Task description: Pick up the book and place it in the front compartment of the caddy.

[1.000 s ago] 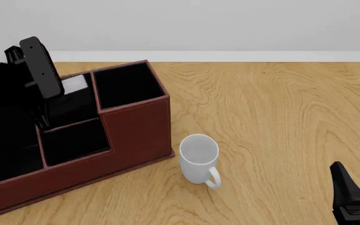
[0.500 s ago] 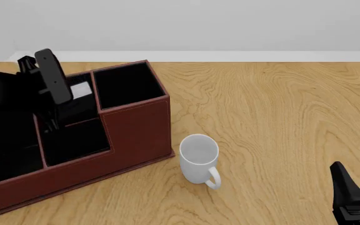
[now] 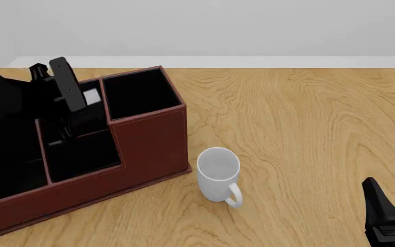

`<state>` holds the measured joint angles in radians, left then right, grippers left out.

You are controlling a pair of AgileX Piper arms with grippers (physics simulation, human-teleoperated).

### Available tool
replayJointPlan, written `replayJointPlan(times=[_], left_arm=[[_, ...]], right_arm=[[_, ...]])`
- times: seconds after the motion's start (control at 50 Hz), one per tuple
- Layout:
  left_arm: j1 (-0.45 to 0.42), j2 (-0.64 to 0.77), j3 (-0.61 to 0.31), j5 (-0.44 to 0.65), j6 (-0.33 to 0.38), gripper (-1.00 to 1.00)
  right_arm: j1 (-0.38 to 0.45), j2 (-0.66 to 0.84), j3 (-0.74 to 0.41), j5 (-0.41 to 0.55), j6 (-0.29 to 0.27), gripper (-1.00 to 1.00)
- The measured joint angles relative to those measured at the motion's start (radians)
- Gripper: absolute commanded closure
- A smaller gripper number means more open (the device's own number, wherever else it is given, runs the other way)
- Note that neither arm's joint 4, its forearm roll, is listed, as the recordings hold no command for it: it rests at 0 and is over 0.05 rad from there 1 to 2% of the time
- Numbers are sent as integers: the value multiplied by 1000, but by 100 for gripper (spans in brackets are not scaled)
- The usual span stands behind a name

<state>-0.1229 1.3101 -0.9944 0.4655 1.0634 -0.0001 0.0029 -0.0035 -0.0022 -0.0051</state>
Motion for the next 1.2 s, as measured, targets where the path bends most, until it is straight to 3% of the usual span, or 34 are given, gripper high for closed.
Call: replayJointPlan(times=[0.04, 0.06, 0.66, 1.2], left_arm=[[4, 2, -2, -2, 4, 100], [6, 3, -3, -2, 7, -100], [88, 75, -74, -50, 25, -100], [-38, -166, -80, 91, -61, -100]], right_arm=[[0, 0, 0, 0, 0, -100], [0, 0, 0, 0, 0, -100], [0, 0, 0, 0, 0, -100], [0, 0, 0, 0, 0, -100]])
